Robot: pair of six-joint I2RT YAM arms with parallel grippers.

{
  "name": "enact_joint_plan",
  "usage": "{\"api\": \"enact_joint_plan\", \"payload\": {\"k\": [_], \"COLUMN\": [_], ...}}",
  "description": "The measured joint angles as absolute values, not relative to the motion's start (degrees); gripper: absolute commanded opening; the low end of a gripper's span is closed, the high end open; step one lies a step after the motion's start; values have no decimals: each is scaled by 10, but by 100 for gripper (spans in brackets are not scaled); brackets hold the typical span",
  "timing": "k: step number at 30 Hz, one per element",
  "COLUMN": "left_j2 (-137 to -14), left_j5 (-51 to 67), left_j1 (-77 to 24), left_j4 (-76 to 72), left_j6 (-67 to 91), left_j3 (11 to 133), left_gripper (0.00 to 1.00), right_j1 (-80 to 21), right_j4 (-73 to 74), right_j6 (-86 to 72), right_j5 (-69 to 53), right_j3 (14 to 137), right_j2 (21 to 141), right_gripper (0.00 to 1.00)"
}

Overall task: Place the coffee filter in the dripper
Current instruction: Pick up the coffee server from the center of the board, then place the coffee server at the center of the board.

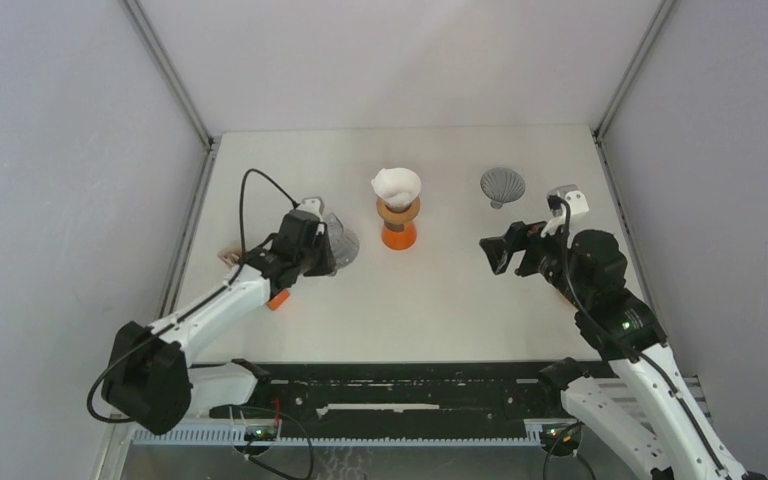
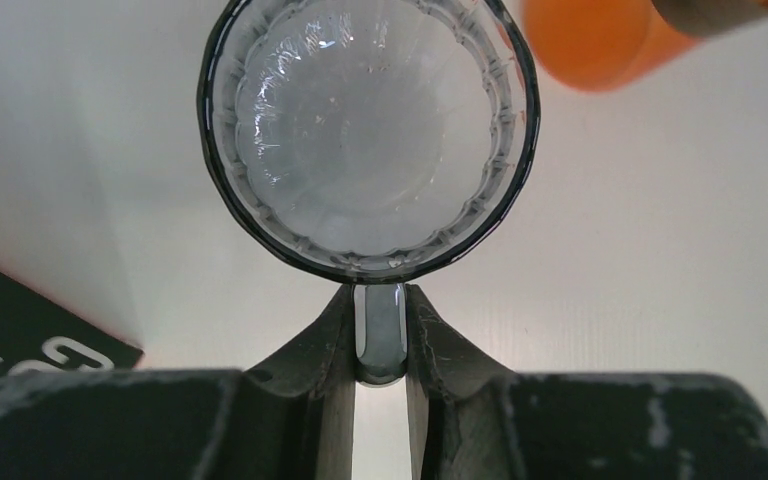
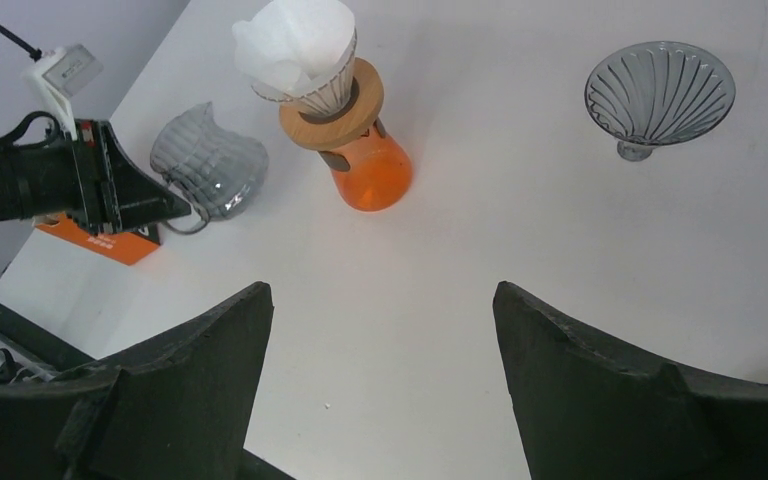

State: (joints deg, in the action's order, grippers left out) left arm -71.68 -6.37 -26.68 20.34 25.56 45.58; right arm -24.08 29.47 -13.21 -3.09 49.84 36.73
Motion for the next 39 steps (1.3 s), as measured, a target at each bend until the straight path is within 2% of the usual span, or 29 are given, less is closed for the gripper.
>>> {"api": "enact_joint_plan", "payload": {"k": [6,14,28,33,36,39], "left_j2": [-656,-641,-819,-856,-864,-864], "left_j5": [-55,-22,46,50,47,38], "left_j1": [-338,-413,-488,-504,-507,-508], "left_j4": [209,196,185,185,185,187], "left_j6": [269,240,102,61,44,33], "left_j3": [410,390,487,516,523,523], "left_gripper": [2,2,5,12,26,35], "right_j1": [-241,-241,-241,-241,-241,-241], "right_j4": [300,312,327,332,333,333], "right_j6": [-145,-160,-160,-160,-160,-160], "right_j5": [-33,-39,-31,-29,-27,-26], "right_j3": [475,446,444,444,444,444], "right_j2": [328,308,298,300,302,305], "right_gripper": [89,90,90,90,90,90]}}
